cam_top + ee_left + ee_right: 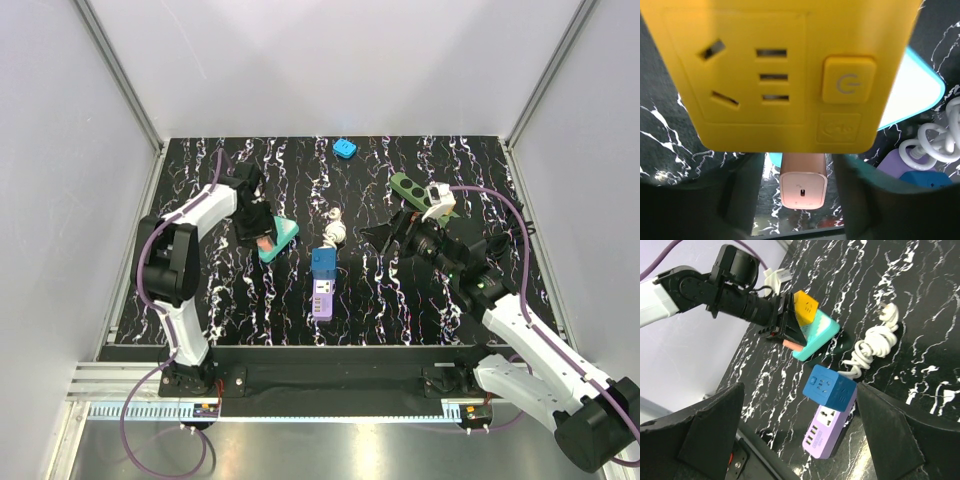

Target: Insert the plug

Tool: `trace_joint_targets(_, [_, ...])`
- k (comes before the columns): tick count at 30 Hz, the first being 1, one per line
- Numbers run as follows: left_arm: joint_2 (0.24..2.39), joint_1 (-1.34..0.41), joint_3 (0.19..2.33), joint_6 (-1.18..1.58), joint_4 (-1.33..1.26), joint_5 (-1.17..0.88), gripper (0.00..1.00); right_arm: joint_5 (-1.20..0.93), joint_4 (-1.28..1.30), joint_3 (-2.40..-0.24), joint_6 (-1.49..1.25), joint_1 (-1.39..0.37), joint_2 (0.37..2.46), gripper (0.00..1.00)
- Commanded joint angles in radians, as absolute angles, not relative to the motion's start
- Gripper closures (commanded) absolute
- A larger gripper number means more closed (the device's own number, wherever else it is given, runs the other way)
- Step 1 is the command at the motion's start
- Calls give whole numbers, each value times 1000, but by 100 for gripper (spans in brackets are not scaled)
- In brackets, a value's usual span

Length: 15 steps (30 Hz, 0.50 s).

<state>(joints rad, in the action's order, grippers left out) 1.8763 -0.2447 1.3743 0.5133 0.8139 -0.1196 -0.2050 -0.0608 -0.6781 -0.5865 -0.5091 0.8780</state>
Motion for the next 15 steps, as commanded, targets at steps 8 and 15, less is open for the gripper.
trace_joint_targets(8, [1750, -253, 1448, 382, 857, -164, 7, -28, -5, -747, -477, -505, 928, 0])
trace_joint_targets(15, [1550, -253, 1436, 310, 871, -16, 7, 50, 43, -966, -451, -480, 1190, 2])
